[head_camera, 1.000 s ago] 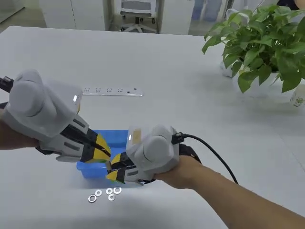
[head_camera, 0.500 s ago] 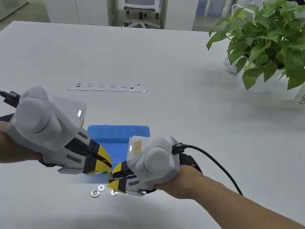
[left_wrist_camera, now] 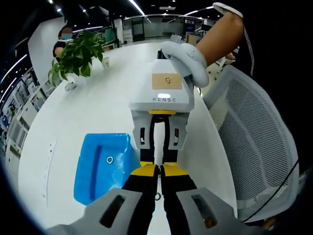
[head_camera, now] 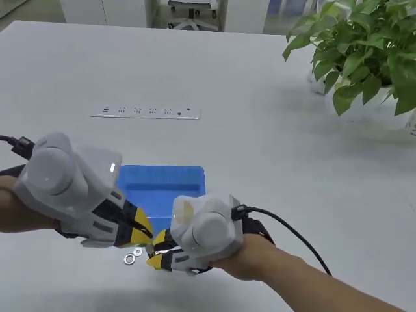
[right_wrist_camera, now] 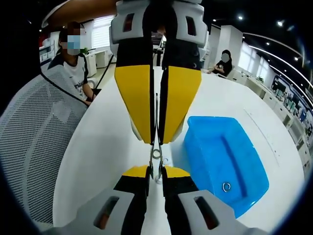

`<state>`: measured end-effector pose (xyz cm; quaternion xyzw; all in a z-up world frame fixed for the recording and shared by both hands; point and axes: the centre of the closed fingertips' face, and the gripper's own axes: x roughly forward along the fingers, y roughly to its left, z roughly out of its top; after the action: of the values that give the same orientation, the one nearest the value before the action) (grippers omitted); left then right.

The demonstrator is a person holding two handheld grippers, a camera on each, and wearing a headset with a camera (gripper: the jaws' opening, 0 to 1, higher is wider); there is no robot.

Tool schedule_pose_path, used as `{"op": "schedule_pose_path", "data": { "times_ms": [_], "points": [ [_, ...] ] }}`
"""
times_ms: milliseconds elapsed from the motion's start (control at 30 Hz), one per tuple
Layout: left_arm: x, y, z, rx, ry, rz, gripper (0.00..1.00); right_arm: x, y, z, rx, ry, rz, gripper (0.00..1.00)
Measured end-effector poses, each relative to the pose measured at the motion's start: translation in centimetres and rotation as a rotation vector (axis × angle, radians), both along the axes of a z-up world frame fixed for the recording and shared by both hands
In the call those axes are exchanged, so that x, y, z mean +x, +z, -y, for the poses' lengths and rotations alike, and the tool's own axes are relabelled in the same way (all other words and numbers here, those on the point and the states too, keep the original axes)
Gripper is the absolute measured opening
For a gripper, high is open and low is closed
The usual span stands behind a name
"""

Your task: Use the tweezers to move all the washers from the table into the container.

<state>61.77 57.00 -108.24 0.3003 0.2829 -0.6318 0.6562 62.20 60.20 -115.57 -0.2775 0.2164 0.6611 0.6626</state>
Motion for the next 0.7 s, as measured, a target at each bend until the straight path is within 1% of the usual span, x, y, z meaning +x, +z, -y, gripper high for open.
{"op": "schedule_pose_path", "data": {
  "times_ms": [200,233,267,333,500,567,600,700],
  "points": [
    [0.1,-0.5,-0.1,0.005,0.000,-0.004,0.06,0.1,-0.3,0.0,0.001,-0.001,-0.008,0.12],
    [0.1,-0.4,0.0,-0.004,0.007,-0.010,0.06,0.1,-0.3,0.0,0.003,-0.002,-0.009,0.12],
    [0.2,-0.4,0.0,-0.007,0.006,-0.007,0.06,0.2,-0.4,-0.1,0.005,-0.004,-0.013,0.12],
    [0.4,-0.4,0.1,-0.013,0.013,-0.012,0.06,0.2,-0.5,0.0,0.004,-0.005,-0.017,0.12],
    [0.6,-0.4,0.0,-0.015,0.019,-0.021,0.06,0.2,-0.5,0.0,0.003,-0.005,-0.020,0.12],
    [0.7,-0.4,0.0,-0.021,0.024,-0.031,0.06,0.2,-0.6,0.1,0.003,-0.009,-0.023,0.12],
    [0.8,-0.4,0.0,-0.021,0.025,-0.028,0.06,0.3,-0.7,0.1,0.002,-0.013,-0.026,0.12],
    [1.0,-0.4,0.0,-0.020,0.028,-0.033,0.06,0.4,-0.7,0.1,0.000,-0.020,-0.024,0.12]
  ]
}}
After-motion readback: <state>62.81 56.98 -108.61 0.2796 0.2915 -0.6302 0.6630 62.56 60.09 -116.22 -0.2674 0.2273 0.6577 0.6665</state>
